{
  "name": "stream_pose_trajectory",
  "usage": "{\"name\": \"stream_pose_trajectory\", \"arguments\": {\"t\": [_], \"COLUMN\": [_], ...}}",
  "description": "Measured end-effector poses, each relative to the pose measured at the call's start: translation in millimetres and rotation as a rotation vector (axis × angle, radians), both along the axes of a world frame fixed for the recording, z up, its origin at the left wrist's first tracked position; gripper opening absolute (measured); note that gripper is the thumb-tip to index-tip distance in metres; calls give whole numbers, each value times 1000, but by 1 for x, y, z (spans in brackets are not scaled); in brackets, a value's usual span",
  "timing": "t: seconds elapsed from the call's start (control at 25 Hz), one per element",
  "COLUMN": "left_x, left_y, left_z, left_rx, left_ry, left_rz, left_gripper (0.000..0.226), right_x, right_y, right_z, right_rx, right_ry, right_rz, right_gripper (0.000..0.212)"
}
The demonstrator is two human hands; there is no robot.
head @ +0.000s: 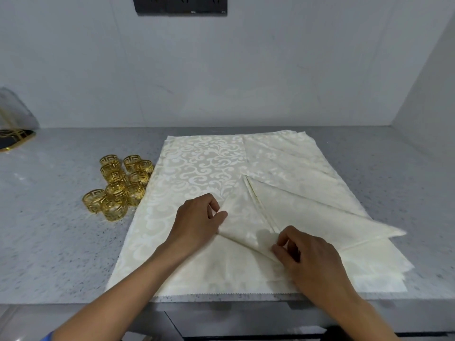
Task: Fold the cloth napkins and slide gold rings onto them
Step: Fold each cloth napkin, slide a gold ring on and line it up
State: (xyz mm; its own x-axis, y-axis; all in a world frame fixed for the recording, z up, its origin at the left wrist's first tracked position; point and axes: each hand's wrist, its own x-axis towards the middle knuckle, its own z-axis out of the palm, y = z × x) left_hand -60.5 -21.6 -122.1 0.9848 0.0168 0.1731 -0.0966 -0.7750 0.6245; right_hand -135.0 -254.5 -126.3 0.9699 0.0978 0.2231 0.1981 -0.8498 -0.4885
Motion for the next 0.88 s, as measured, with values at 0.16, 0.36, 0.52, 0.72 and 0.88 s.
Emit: {"name": "stream_pose_trajectory", "arguments": {"t": [0.16, 0.36, 0.52, 0.72, 0.88], "left_x": [7, 11, 41, 52, -15], "left_y": [0, -9, -46, -44, -59], "left_z": [-4, 6, 4, -10, 8], "left_rx": [15, 404, 497, 514, 417], "left_ry": [1, -206, -27, -69, -495], "left_rz": [-2, -118, -494, -430, -378], "left_gripper": [17, 28, 55, 57, 30], "right_x": [0, 2, 2, 3, -3], "right_y": [-1, -1, -2, 1, 5], "right_z": [-5, -6, -10, -8, -4], "right_rx": [-20, -27, -84, -130, -146], "right_ry": [-52, -73, -86, -138, -125], "right_rz": [-3, 8, 20, 14, -25], "right_gripper": [21, 20, 27, 30, 26]}}
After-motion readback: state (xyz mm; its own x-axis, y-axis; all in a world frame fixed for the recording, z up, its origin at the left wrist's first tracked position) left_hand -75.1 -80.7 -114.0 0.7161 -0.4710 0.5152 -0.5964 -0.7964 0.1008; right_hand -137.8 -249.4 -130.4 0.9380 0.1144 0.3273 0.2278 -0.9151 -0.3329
